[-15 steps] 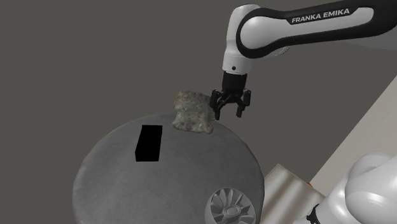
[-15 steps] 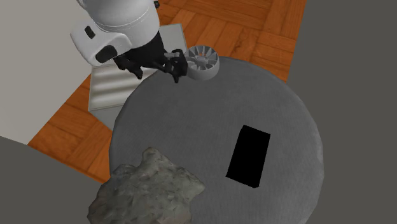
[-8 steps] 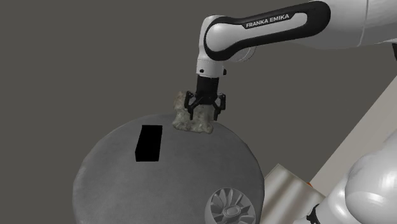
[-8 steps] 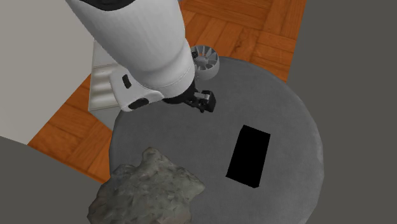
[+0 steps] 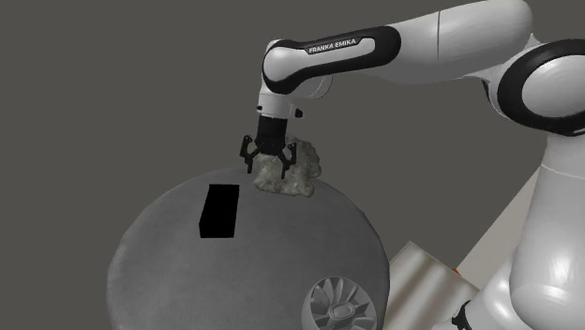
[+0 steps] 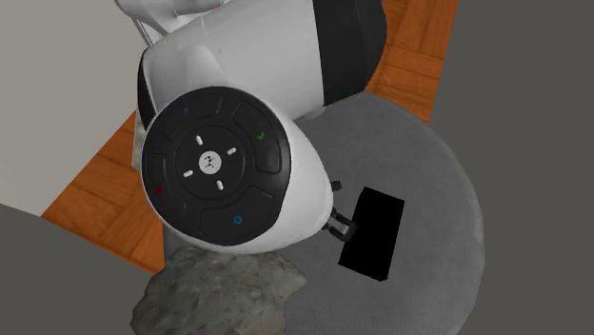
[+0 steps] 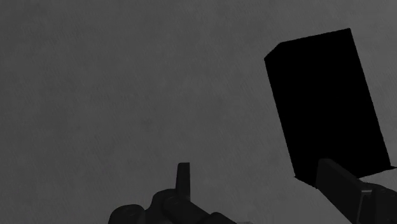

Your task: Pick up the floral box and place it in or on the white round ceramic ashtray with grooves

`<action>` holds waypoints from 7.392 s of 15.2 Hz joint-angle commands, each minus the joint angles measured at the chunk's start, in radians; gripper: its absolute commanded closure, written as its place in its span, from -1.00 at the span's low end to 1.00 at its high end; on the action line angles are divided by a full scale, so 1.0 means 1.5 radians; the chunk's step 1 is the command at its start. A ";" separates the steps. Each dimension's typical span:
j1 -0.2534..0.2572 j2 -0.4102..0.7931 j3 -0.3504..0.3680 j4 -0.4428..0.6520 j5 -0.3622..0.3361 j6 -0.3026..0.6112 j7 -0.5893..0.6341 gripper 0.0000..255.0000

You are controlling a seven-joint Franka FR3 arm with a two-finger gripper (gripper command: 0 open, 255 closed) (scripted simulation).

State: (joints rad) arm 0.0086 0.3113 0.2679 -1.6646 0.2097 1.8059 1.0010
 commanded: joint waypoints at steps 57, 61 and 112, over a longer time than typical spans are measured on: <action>0.030 0.176 -0.015 0.312 0.025 -0.122 0.195 1.00; 0.008 0.037 -0.008 0.104 0.055 -0.056 0.169 1.00; 0.031 -0.619 0.002 -0.718 0.245 0.086 0.035 -1.00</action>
State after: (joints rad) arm 0.0550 -0.6181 0.2700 -2.7416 0.5767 1.9342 1.0543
